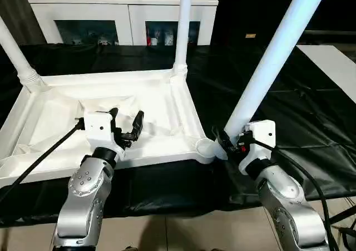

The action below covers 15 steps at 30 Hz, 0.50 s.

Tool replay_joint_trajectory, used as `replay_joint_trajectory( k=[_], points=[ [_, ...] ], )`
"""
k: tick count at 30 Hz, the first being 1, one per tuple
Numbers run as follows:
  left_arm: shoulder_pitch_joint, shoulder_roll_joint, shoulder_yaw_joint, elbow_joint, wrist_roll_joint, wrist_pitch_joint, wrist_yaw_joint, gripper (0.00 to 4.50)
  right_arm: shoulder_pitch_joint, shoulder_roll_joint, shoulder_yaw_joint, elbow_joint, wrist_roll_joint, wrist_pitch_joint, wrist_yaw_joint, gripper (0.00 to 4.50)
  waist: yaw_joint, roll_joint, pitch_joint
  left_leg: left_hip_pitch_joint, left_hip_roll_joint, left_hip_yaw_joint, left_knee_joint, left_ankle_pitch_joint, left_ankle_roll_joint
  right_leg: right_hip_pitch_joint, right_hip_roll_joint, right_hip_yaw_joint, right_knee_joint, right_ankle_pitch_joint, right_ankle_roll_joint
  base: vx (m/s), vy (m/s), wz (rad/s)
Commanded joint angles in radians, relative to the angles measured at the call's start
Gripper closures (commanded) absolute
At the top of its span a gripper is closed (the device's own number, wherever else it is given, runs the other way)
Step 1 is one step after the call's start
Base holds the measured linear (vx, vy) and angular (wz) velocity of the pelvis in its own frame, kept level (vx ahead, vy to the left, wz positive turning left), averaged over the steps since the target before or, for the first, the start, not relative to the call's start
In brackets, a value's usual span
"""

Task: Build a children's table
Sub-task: Insert table leg to table base

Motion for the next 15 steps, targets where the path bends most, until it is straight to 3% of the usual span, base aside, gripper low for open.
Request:
replay_joint_trajectory(
  k=[1,15],
  points=[
    [0.008,0.005,-0.006,-0.012,0.006,-0.004,-0.001,0.69,-0.001,-0.005,0.0,0.017,-0.009,0.015,0.0,2.64,0.002,0.005,-0.051,0.005,0.032,-0.014,-0.078,-0.364,-0.001,0.034,-0.047,0.052,-0.09,-0.371,-0.074,0.0,0.0,0.0],
    [0.008,0.005,-0.006,-0.012,0.006,-0.004,-0.001,0.69,-0.001,-0.005,0.0,0.017,-0.009,0.015,0.0,2.64,0.001,0.005,-0.05,0.005,0.032,-0.015,-0.078,-0.381,-0.004,0.032,-0.048,0.051,-0.093,-0.395,-0.069,0.0,0.0,0.0]
  ],
)
